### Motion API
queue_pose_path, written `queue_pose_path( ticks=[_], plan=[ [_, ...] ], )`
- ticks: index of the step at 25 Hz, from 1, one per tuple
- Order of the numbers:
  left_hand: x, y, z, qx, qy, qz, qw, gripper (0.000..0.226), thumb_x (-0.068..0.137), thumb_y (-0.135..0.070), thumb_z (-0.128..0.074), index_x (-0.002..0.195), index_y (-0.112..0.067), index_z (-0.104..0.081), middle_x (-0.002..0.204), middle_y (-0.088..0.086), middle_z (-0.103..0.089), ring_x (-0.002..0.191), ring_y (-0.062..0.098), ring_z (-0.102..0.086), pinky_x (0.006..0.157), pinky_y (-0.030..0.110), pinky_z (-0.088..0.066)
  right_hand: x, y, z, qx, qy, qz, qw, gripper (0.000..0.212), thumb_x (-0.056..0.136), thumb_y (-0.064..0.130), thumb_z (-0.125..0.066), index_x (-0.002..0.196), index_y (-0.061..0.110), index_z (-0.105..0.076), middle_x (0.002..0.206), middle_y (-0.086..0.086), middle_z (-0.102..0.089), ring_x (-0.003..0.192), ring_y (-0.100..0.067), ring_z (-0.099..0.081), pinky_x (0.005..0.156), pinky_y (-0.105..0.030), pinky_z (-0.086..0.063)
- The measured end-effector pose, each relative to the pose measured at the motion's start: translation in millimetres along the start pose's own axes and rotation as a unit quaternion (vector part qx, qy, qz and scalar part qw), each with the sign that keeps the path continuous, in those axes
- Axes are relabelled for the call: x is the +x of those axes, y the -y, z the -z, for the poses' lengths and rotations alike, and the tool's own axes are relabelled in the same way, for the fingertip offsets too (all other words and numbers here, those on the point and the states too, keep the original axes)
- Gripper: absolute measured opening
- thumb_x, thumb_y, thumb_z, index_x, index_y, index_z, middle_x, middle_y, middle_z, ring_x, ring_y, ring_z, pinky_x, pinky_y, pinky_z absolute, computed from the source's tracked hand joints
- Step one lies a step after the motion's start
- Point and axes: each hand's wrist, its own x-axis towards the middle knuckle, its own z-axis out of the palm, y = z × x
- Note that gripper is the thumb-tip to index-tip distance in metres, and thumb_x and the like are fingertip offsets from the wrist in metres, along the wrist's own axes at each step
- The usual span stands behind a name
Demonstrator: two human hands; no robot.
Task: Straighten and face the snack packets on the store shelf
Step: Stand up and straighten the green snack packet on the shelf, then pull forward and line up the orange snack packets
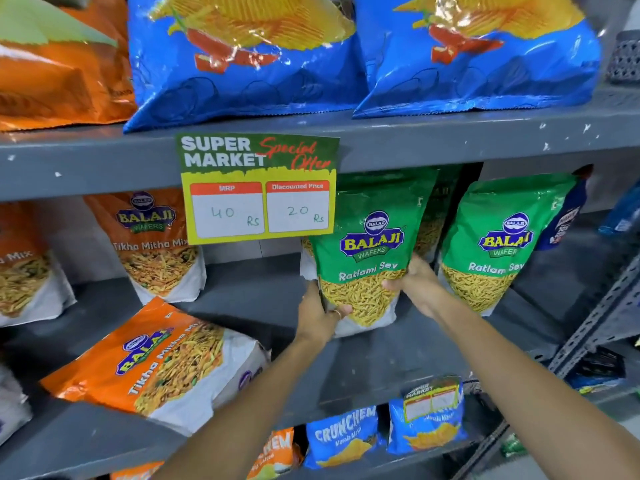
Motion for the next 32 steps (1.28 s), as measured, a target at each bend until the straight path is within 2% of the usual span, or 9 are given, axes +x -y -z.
queue_pose_path(
  ticks=[6,8,10,12,18,23,26,30,32],
  plan=[
    [-6.1,2.9,-16.0,0.022,-0.017,0.045,0.999,0.054,0.073,0.001,-0.072,0.118,-0.001,-0.042,0.105,0.004,-0.055,0.1,0.016,-0.052,0.082,0.024,-0.04,-0.4,-11.0,-2.2,0.055,-0.051,0.034,0.997,0.051,0.067,-0.021,-0.048,0.111,0.005,-0.044,0.09,0.002,-0.056,0.089,-0.02,-0.053,0.075,-0.017,-0.046],
    [-6.2,-3.4,-11.6,0.035,0.005,0.06,0.998,0.06,0.072,0.009,-0.067,0.122,-0.002,-0.035,0.106,0.005,-0.051,0.105,0.019,-0.051,0.081,0.024,-0.039,-8.7,-11.5,-11.2,0.05,-0.185,0.171,0.966,0.057,0.06,-0.007,-0.051,0.116,0.0,-0.04,0.093,0.0,-0.05,0.084,-0.016,-0.049,0.067,-0.008,-0.042],
    [-6.2,-9.7,0.7,0.058,0.027,0.049,0.997,0.067,0.07,0.016,-0.059,0.126,-0.003,-0.027,0.113,0.007,-0.045,0.111,0.02,-0.045,0.085,0.022,-0.038,-12.0,-15.6,-17.0,-0.08,-0.278,0.353,0.89,0.052,0.055,0.005,-0.054,0.105,0.007,-0.037,0.103,-0.007,-0.039,0.093,-0.02,-0.042,0.08,-0.019,-0.039],
    [-5.0,-12.4,23.3,0.095,-0.012,0.019,0.995,0.066,0.068,0.017,-0.053,0.127,-0.003,-0.032,0.121,0.009,-0.048,0.114,0.02,-0.045,0.083,0.016,-0.036,-15.1,-18.0,-25.7,-0.171,-0.268,0.474,0.821,0.039,0.059,0.012,-0.053,0.093,0.013,-0.035,0.102,-0.009,-0.037,0.095,-0.023,-0.039,0.084,-0.027,-0.033],
    [-14.2,-10.7,118.2,0.145,-0.177,0.007,0.973,0.05,0.069,0.018,-0.055,0.115,0.0,-0.047,0.103,0.014,-0.056,0.097,0.03,-0.056,0.078,0.037,-0.046,-30.6,-5.5,-85.6,-0.207,-0.092,0.574,0.787,0.02,0.072,0.004,-0.047,0.09,0.01,-0.042,0.093,-0.017,-0.052,0.09,-0.023,-0.041,0.081,-0.029,-0.036],
    [-48.6,12.9,178.7,0.161,-0.259,0.036,0.952,0.037,0.068,0.015,-0.053,0.093,-0.011,-0.047,0.087,0.011,-0.058,0.078,0.031,-0.056,0.07,0.045,-0.049,-35.2,-3.5,-153.1,-0.263,0.058,0.516,0.813,0.022,0.075,0.002,-0.049,0.096,0.003,-0.052,0.099,-0.02,-0.056,0.091,-0.019,-0.045,0.082,-0.027,-0.037],
    [-70.1,25.2,202.3,0.191,-0.284,0.082,0.936,0.035,0.07,0.007,-0.064,0.102,-0.003,-0.052,0.091,0.008,-0.057,0.083,0.026,-0.055,0.069,0.032,-0.042,-26.5,-10.0,-185.5,-0.305,0.156,0.423,0.839,0.019,0.081,0.009,-0.049,0.1,0.006,-0.052,0.105,-0.014,-0.054,0.095,-0.026,-0.053,0.083,-0.04,-0.044],
    [-93.2,36.8,219.3,0.202,-0.315,0.179,0.91,0.037,0.073,-0.012,-0.073,0.101,-0.006,-0.05,0.1,0.013,-0.058,0.095,0.032,-0.054,0.069,0.031,-0.037,-14.6,-22.6,-225.0,-0.362,0.255,0.161,0.882,0.032,0.084,0.025,-0.058,0.103,0.0,-0.057,0.113,-0.022,-0.06,0.106,-0.034,-0.056,0.089,-0.04,-0.043],
    [-100.6,39.1,220.6,0.191,-0.314,0.227,0.902,0.04,0.072,-0.02,-0.075,0.1,-0.005,-0.05,0.104,0.012,-0.059,0.104,0.031,-0.054,0.074,0.032,-0.041,-11.7,-29.5,-236.2,-0.382,0.267,0.084,0.881,0.039,0.084,0.035,-0.057,0.09,-0.003,-0.061,0.097,-0.024,-0.064,0.1,-0.033,-0.059,0.076,-0.037,-0.043]
  ],
)
